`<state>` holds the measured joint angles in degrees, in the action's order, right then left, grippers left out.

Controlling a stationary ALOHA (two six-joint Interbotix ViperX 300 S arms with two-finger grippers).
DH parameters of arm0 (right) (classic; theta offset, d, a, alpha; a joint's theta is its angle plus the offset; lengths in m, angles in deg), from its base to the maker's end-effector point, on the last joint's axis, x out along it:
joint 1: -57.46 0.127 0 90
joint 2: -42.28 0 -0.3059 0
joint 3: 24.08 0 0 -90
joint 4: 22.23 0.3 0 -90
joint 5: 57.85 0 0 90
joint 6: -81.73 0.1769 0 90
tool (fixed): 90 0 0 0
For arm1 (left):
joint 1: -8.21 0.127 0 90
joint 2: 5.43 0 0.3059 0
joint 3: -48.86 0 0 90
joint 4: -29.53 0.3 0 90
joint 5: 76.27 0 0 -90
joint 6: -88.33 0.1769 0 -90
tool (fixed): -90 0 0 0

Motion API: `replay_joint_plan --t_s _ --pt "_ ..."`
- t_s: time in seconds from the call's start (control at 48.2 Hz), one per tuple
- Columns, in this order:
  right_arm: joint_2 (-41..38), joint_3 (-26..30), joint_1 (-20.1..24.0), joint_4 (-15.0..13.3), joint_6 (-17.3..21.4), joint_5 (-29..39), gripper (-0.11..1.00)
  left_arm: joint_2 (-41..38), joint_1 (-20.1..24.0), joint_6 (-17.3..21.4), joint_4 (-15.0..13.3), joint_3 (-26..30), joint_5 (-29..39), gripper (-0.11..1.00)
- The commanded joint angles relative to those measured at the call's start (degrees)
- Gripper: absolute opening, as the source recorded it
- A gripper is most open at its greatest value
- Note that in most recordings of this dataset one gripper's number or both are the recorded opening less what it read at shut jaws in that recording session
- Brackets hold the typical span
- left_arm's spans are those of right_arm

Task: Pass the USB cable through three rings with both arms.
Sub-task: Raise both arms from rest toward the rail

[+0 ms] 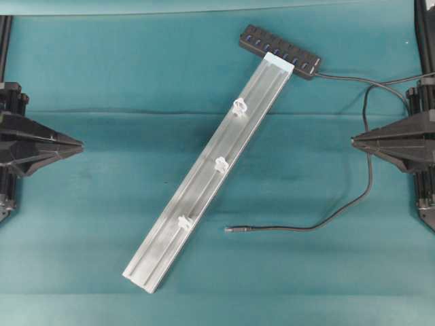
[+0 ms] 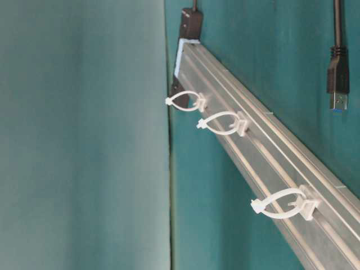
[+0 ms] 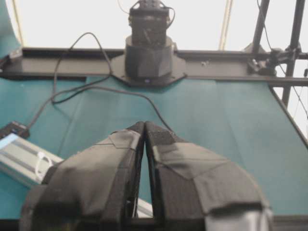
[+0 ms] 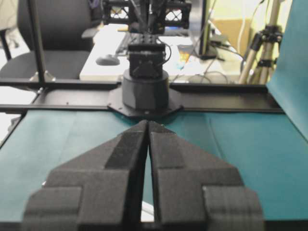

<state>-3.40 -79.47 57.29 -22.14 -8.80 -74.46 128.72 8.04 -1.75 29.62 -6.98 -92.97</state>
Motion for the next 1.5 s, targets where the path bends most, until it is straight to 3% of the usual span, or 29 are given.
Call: replay_joint_plan --t_s 0.0,0.062,0.125,0.187,0.415,0.727,1.246,1.474 --pt "-1.1 0.1 -0.2 0.2 1.0 0.0 0.09 -3.3 -1.0 -1.1 0.9 3.6 -0.4 0.14" --pt "-2.5 0.6 -0.2 2.1 1.7 3.1 0.09 -6.2 -1.3 -1.2 0.9 5.4 0.1 0.13" --pt "-4.0 2.0 -0.3 4.0 2.8 7.4 0.01 -9.0 -1.8 -1.2 1.0 6.9 1.0 0.05" --pt "-5.7 3.8 -0.2 4.8 4.0 11.3 0.00 -11.2 -2.1 -1.2 1.0 7.7 1.4 0.00" --pt "-11.5 9.4 0.1 4.8 5.9 21.1 0.00 -18.5 -2.7 -0.5 1.0 11.3 2.9 -0.01" --pt "-13.4 10.9 0.8 4.8 6.2 24.9 0.00 -26.6 -2.8 0.0 1.2 16.2 6.7 -0.01" --pt "-27.8 18.9 4.0 4.8 6.1 39.5 0.00 -31.6 -3.5 0.1 1.4 20.1 15.8 -0.01" --pt "-35.3 24.3 4.0 4.7 5.8 46.1 0.00 -33.5 -3.5 2.1 1.4 21.7 17.9 -0.01"
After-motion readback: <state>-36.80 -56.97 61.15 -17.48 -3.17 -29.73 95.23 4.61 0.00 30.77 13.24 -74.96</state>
